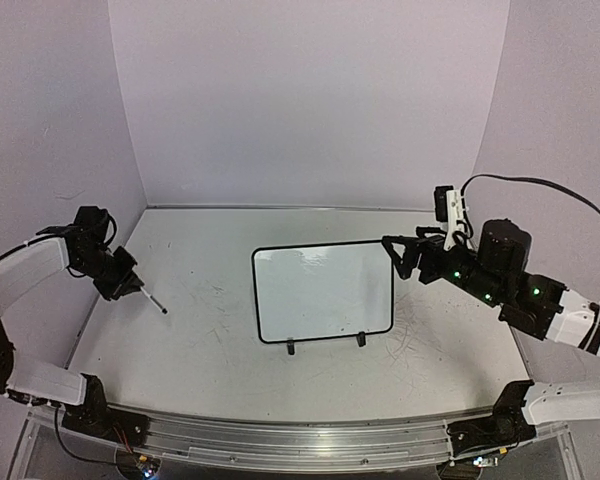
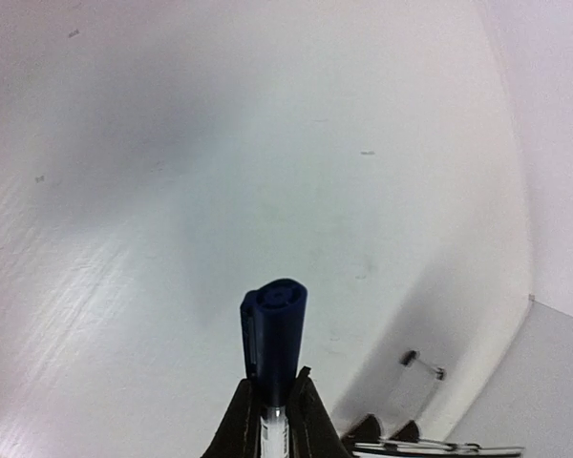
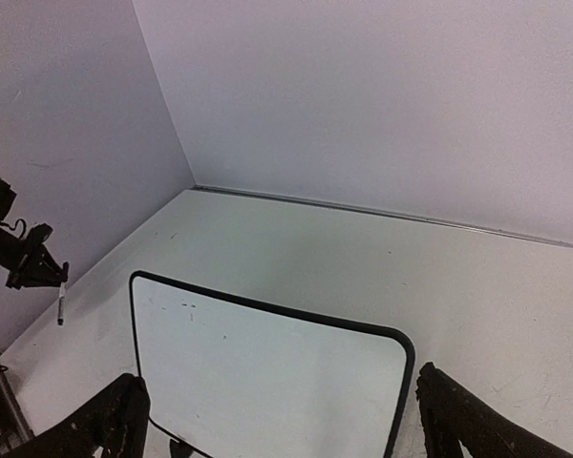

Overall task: Write a sentence on the whiteboard
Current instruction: Pick up the whiteboard marker from the corner of the board, then pass from the left arm to the right

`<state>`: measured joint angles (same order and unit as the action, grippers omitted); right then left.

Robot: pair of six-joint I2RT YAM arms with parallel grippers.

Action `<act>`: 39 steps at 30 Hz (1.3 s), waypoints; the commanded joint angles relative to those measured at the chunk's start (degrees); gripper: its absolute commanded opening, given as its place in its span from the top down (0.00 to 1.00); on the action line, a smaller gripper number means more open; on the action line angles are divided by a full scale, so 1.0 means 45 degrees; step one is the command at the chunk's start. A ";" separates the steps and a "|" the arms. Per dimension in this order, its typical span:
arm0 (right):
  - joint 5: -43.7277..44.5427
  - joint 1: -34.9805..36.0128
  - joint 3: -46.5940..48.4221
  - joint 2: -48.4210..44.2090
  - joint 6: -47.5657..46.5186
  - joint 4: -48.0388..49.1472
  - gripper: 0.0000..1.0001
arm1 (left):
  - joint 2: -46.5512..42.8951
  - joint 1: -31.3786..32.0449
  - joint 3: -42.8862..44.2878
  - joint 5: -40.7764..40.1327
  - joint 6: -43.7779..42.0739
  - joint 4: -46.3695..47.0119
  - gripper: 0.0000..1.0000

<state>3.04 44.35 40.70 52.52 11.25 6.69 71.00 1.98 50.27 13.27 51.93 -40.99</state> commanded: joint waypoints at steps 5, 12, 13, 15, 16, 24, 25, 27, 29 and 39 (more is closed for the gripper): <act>-0.2754 0.1498 0.2397 0.2738 0.1899 0.2400 0.02 | -0.1685 0.4639 0.0727 -0.0736 0.4704 0.7999 1.00; -0.3121 0.2678 0.3852 0.5824 0.4377 0.4911 0.12 | 0.0338 0.8258 0.1531 -0.2322 0.5263 1.1880 1.00; -0.3046 0.2775 0.4089 0.6234 0.4504 0.4922 0.15 | 0.0678 0.8583 0.1672 -0.2338 0.5307 1.2225 1.00; -0.2794 0.2888 0.4429 0.6765 0.4785 0.4939 0.20 | 0.1356 0.9241 0.1918 -0.2326 0.5398 1.2836 1.00; -0.2710 0.2897 0.4548 0.6999 0.4945 0.4889 0.23 | 0.1630 0.9456 0.2048 -0.2218 0.5404 1.3112 1.00; -0.0829 0.2878 0.5076 0.6998 0.5085 0.2448 0.46 | 0.2378 1.0907 0.2648 -0.2365 0.4145 1.3503 1.00; -0.0798 0.2873 0.5106 0.7000 0.5021 0.2304 0.49 | 0.2398 1.1035 0.2640 -0.2414 0.4027 1.3495 1.00; -0.0698 0.2837 0.5228 0.7018 0.4896 0.1914 0.53 | 0.2460 1.1216 0.2623 -0.2370 0.3852 1.3517 1.00; -0.0677 0.2812 0.5343 0.7033 0.4657 0.1684 0.52 | 0.2450 1.1344 0.2637 -0.2285 0.3626 1.3507 1.00; -0.1296 0.2754 0.5520 0.7075 0.4088 0.1547 1.00 | 0.2190 1.1401 0.2716 -0.2222 0.2132 1.3466 0.85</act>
<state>-2.30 56.64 64.51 85.41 31.45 12.57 82.06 53.32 59.66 3.84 66.89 17.02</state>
